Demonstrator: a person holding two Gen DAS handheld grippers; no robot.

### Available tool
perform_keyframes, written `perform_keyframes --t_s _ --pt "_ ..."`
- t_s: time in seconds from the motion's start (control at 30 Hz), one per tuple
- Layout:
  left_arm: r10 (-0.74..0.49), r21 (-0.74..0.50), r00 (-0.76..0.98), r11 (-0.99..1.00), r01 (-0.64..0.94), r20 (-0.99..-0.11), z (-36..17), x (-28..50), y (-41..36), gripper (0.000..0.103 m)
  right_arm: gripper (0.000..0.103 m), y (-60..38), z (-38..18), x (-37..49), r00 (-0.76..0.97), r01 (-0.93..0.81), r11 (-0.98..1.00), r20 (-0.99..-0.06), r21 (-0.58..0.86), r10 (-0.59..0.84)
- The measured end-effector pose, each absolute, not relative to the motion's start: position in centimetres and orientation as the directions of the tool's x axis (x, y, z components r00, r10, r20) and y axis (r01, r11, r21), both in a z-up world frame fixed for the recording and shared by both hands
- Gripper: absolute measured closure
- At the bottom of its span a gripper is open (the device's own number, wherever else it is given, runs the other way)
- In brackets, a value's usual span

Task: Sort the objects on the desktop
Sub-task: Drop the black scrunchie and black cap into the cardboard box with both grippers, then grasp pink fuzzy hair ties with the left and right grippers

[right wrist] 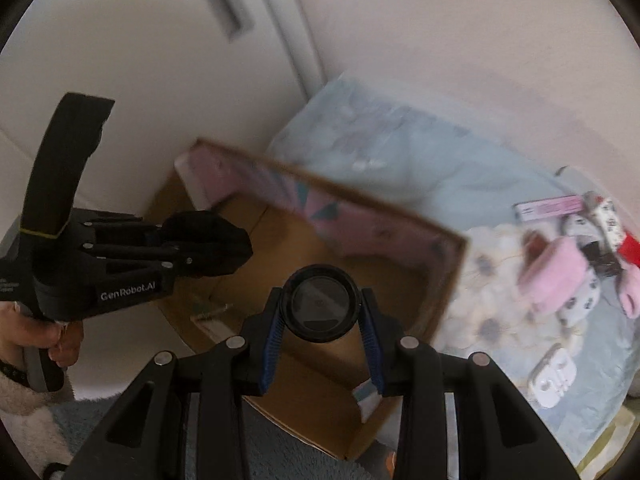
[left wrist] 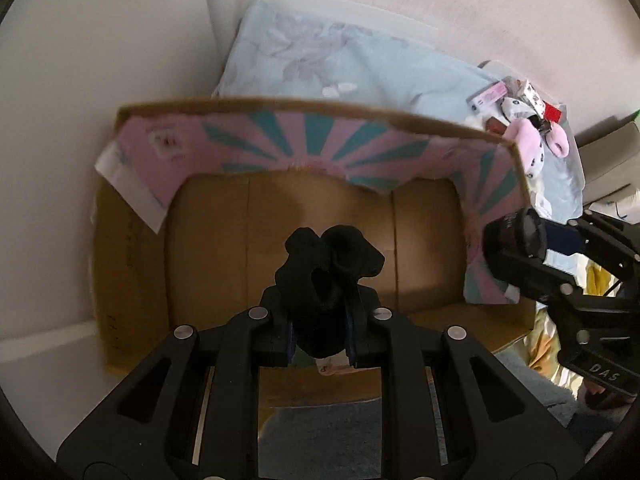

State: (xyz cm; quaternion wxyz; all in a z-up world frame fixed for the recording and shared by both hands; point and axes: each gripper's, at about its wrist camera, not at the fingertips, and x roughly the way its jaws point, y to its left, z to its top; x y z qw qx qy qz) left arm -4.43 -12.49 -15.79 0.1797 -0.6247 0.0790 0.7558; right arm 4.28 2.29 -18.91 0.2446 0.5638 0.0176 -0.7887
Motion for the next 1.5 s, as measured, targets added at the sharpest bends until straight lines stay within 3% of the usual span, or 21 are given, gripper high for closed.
perform_keyframes --t_s 0.1,0.17,0.2,0.23,0.27,0.3,0.4,0.6,1.0,1.2,1.5 --pt "0.171 -0.104 -0.146 -0.918 -0.384 -0.974 -16.2 -4.4 -12.8 0.086 0.069 2.0 -20.1 4.0 -0.203 0.409 -0.876 -0.91 0.256 -0.361" --pt "0.167 -0.105 -0.136 -0.919 -0.38 -0.977 -16.2 -4.8 -13.2 0.077 0.065 1.7 -20.7 3.7 -0.176 0.404 -0.88 -0.922 0.252 -0.345" --pt "0.167 -0.107 -0.13 -0.921 -0.374 -0.977 -16.1 -5.0 -13.2 0.056 0.059 1.5 -20.9 3.7 -0.166 0.405 -0.879 -0.925 0.25 -0.34" --pt "0.169 -0.108 -0.138 -0.923 -0.368 -0.976 -15.8 -5.0 -13.4 0.02 0.039 1.4 -20.9 3.7 -0.164 0.409 -0.878 -0.927 0.248 -0.338" --pt "0.173 -0.107 -0.154 -0.926 -0.361 -0.973 -15.5 -5.1 -13.5 0.004 0.014 1.4 -20.9 3.7 -0.167 0.409 -0.878 -0.926 0.248 -0.339" --pt "0.185 -0.109 -0.183 -0.927 -0.359 -0.966 -14.9 -5.1 -13.7 0.0 0.008 1.6 -20.6 3.7 -0.178 0.404 -0.879 -0.921 0.253 -0.347" --pt "0.211 -0.118 -0.214 -0.919 -0.376 -0.954 -13.8 -5.2 -13.8 0.0 0.001 2.4 -19.6 3.6 -0.227 0.387 -0.878 -0.894 0.282 -0.387" --pt "0.176 -0.06 -0.257 -0.913 -0.404 -0.95 -12.8 -5.6 -13.0 0.0 0.001 3.8 -18.5 3.1 -0.275 0.347 -0.893 -0.879 0.286 -0.389" --pt "0.276 -0.14 -0.27 -0.891 -0.432 -0.922 -9.9 -6.1 -12.2 0.0 0.001 5.8 -16.2 3.8 -0.31 0.314 -0.905 -0.87 0.286 -0.382" --pt "0.347 -0.157 -0.267 -0.825 -0.543 -0.899 -8.0 -5.0 -7.2 0.0 0.001 11.2 -14.5 4.8 -0.395 0.177 -0.943 -0.857 0.283 -0.332" --pt "0.453 -0.2 -0.202 -0.691 -0.694 -0.868 -6.5 -1.9 4.4 0.0 0.001 23.9 -13.1 8.2 -0.482 -0.081 -0.975 -0.864 0.207 -0.144"
